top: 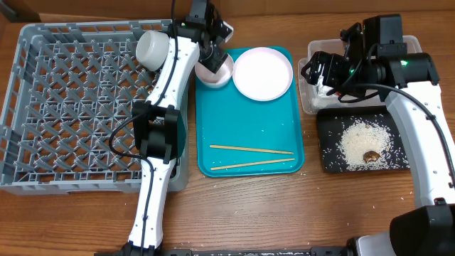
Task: Sort waste into correct bins and load items into the dishwasher
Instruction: 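Grasp the pink bowl rim with the left gripper, then lift the pink bowl and place it upright in the rack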
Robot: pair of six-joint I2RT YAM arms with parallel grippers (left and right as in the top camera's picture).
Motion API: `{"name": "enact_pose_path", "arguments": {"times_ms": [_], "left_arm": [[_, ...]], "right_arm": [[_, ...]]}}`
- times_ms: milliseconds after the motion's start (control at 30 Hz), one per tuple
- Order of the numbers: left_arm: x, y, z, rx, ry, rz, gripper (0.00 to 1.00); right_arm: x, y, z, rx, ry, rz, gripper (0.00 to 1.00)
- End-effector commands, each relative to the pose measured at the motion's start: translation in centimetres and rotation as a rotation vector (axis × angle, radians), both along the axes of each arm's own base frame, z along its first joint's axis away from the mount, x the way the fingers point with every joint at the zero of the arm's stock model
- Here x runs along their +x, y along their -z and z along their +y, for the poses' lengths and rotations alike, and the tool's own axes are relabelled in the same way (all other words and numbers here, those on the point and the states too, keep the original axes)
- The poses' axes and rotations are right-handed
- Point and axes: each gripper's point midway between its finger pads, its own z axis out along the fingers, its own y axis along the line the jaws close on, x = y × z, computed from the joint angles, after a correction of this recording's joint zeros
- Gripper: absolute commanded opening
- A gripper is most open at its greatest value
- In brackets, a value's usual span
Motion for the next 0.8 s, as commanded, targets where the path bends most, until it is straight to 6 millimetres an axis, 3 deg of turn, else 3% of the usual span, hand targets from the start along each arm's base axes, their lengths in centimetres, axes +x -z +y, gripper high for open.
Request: {"name": "enact_pose_path", "arguments": {"times_ms": [0, 267, 433, 600, 767], "left_arm": [[-1.9, 2.0, -0.7, 0.025, 0.032, 0.084, 0.56], [-4.5, 2.6, 0.0, 0.014, -0.110, 0.215, 0.20], [-6.7, 2.9, 0.5, 0.015, -0.228, 0.314, 0.21], [-8.5, 3.0, 0.6, 0.041, -0.245, 0.385, 0.04], [-8.8, 0.9, 0.7, 0.033, -0.275, 0.384, 0.04]], "right_arm": [[0.2, -0.6, 0.1, -0.001, -0.001, -0.021, 1.00], [0.2, -0.6, 0.1, -0.002, -0.002, -0.021, 1.00], [0.2, -0.6, 0.1, -0.001, -0.001, -0.021, 1.00], [0.2, -0.6, 0.1, -0.001, -0.001, -0.021, 1.00], [0.2, -0.6, 0.1, -0.001, -0.001, -0.021, 1.00]]}}
